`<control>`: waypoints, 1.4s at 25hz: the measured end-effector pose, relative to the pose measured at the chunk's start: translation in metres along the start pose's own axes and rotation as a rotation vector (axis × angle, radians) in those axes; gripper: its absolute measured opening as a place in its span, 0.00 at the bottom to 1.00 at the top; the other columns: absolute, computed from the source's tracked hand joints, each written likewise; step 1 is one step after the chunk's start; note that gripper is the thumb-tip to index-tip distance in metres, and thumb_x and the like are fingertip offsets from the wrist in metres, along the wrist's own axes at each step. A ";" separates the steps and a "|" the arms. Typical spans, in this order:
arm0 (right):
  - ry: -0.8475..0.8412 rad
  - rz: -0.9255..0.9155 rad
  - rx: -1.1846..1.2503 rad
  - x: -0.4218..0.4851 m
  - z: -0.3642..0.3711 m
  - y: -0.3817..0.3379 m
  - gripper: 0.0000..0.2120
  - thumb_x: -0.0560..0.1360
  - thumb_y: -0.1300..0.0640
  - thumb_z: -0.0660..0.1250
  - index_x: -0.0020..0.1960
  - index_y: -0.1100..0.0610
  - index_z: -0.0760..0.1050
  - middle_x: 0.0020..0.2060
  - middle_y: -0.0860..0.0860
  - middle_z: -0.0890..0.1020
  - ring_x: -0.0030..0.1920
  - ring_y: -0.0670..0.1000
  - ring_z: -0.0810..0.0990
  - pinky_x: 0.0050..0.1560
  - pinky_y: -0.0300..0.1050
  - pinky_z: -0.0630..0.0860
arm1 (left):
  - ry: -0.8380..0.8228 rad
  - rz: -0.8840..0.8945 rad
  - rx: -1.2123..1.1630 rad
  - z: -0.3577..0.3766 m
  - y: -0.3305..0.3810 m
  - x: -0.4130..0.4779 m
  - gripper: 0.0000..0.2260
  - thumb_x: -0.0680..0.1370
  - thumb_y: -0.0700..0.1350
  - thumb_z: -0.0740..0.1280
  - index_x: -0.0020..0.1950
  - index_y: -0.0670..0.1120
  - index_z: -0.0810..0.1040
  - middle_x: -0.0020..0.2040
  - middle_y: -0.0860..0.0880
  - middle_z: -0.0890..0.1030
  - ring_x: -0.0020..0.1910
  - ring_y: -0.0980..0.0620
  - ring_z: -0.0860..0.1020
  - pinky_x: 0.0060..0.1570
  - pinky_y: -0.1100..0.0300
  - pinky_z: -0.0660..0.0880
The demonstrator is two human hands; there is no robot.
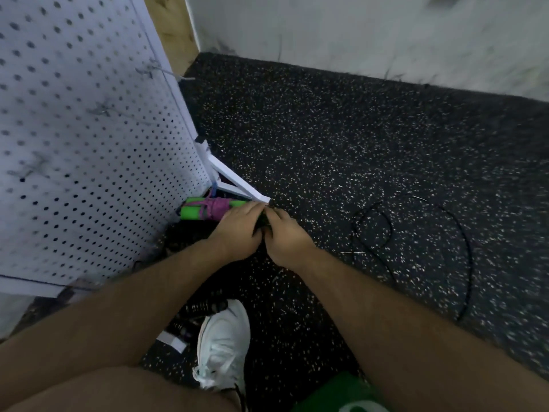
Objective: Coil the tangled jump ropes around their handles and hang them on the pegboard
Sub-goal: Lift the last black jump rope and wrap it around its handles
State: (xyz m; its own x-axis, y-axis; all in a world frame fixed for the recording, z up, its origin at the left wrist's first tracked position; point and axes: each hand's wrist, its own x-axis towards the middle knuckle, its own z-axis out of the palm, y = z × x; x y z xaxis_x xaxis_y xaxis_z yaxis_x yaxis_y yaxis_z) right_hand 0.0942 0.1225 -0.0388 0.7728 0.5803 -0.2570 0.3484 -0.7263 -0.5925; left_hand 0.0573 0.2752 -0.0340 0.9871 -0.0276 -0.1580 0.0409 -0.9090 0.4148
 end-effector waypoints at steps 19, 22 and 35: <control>-0.221 0.774 -0.214 -0.227 -0.021 0.239 0.41 0.73 0.33 0.68 0.75 0.54 0.60 0.71 0.55 0.66 0.70 0.60 0.66 0.66 0.57 0.70 | -0.737 0.502 0.263 0.213 0.225 0.025 0.35 0.81 0.49 0.65 0.83 0.50 0.50 0.83 0.52 0.48 0.81 0.49 0.49 0.79 0.52 0.53; -0.171 0.842 -0.153 -0.228 0.002 0.243 0.42 0.73 0.33 0.69 0.75 0.56 0.58 0.71 0.57 0.66 0.69 0.60 0.69 0.66 0.55 0.70 | -0.770 0.513 0.309 0.224 0.222 0.019 0.36 0.80 0.48 0.66 0.83 0.49 0.50 0.83 0.51 0.49 0.81 0.48 0.50 0.79 0.50 0.55; 0.196 0.623 0.293 -0.206 -0.029 0.229 0.14 0.78 0.47 0.67 0.57 0.56 0.76 0.55 0.55 0.78 0.52 0.55 0.78 0.54 0.47 0.76 | -0.689 0.069 -0.399 0.202 0.233 0.013 0.19 0.71 0.42 0.66 0.61 0.53 0.77 0.55 0.50 0.78 0.56 0.49 0.75 0.59 0.53 0.72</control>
State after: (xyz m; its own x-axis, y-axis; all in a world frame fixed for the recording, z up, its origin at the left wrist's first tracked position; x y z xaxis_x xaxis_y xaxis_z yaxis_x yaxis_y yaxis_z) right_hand 0.0302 -0.1743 -0.0996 0.8724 -0.0067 -0.4887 -0.3240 -0.7565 -0.5681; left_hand 0.0488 -0.0213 -0.1203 0.6771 -0.4473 -0.5843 0.1641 -0.6823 0.7124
